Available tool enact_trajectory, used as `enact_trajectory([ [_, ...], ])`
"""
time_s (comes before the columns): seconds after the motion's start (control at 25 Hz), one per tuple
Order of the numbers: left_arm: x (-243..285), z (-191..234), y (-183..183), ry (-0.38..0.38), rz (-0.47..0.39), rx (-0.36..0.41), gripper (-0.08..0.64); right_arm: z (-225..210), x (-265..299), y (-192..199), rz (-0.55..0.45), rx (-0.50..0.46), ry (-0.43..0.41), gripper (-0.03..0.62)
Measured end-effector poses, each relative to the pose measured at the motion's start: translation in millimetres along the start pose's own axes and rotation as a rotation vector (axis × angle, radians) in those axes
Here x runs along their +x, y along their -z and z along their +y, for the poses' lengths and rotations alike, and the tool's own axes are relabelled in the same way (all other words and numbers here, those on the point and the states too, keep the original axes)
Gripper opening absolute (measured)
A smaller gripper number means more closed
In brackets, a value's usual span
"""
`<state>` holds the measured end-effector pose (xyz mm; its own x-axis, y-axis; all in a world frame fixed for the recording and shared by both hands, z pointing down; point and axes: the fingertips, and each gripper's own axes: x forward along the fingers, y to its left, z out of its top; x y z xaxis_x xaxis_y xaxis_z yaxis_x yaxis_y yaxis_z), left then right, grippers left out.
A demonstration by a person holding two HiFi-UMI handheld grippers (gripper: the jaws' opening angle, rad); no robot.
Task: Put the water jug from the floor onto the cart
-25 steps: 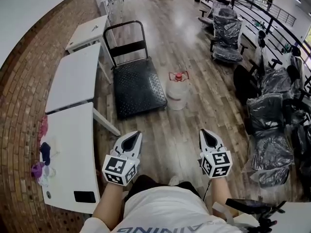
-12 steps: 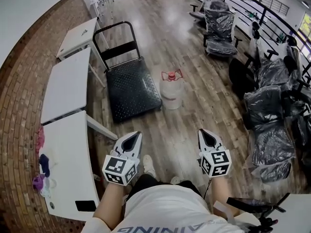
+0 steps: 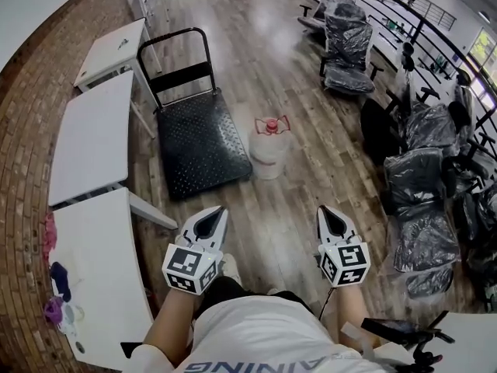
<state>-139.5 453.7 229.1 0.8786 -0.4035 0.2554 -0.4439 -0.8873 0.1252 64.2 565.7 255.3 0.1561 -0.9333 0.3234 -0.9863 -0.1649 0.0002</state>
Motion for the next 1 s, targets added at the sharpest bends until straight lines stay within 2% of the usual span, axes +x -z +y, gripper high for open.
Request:
enact_trajectory([
  [0.24,8,70,-3,-0.02,-0.007,-0.046,0.002,30,57,-27,0.026,-0.044,-0.01,0.003],
  [0.48,7,140,-6,-0.05,-0.017,-0.104,0.002,74,117,-49,0.065,-0.101,-0.065,0.003],
  [0.6,3,171,-6,-0.053,-0.023,-0.139,0.002,96,146,-60,0.075,-0.092,-0.094,0.003],
  [0.8,-1,208,5,-0.056,0.001,-0.155,0.002,129,178,-59,0.113,-0.064,-0.139,0.003],
  [0.92,2,218,11,-0.048,0.006,-0.188,0.002,129,188,-56,0.134,-0.059,-0.126,0.003],
  [1.0,9,220,12,-0.034,0.015,-0.182,0.002,124,196,-56,0.137,-0.045,-0.115,0.003],
])
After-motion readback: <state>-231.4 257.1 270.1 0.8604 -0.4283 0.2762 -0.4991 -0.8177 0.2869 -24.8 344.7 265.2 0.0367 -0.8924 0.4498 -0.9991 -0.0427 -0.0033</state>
